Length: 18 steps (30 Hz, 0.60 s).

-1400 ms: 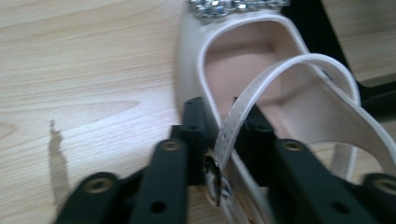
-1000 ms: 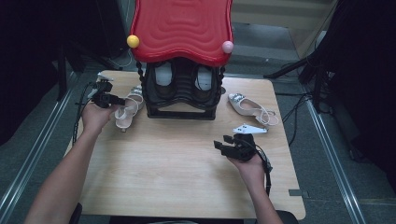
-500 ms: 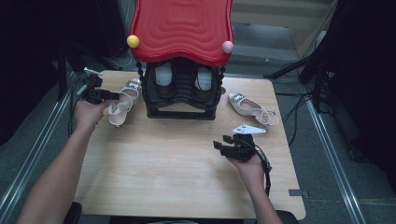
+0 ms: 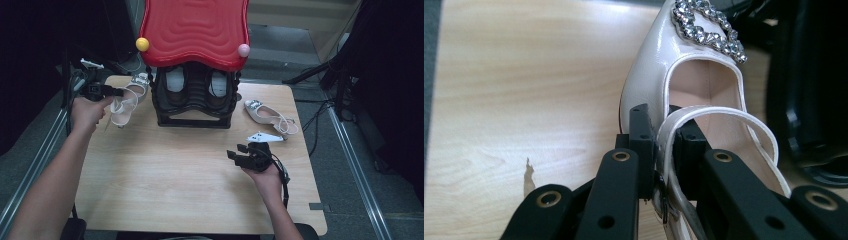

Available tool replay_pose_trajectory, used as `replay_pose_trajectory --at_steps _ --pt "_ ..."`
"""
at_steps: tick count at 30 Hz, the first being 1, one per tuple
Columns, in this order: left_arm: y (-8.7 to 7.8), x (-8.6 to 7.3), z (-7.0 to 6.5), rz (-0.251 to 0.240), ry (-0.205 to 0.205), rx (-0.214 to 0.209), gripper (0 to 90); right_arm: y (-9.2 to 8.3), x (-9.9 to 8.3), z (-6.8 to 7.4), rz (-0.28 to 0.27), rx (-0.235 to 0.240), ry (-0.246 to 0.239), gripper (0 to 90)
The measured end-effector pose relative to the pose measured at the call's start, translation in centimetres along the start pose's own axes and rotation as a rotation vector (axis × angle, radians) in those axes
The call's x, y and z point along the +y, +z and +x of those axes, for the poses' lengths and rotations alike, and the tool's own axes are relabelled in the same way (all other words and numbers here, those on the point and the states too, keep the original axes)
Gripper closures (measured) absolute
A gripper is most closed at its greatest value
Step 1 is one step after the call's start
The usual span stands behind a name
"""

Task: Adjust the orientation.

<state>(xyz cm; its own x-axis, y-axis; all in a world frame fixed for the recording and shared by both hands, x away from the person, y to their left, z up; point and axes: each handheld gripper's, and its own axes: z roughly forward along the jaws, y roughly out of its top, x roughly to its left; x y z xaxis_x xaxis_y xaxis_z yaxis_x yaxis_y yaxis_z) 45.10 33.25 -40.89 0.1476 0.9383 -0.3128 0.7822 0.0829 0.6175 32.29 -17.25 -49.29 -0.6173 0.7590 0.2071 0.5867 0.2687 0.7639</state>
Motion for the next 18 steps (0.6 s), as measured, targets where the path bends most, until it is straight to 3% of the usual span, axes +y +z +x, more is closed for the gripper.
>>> replay_pose_trajectory --at_steps 18 --pt "-6.6 5.2 -2.7 -0.109 0.024 -0.031 82.6 0.6 0.3 0.3 0.017 0.016 -0.02 49.3"
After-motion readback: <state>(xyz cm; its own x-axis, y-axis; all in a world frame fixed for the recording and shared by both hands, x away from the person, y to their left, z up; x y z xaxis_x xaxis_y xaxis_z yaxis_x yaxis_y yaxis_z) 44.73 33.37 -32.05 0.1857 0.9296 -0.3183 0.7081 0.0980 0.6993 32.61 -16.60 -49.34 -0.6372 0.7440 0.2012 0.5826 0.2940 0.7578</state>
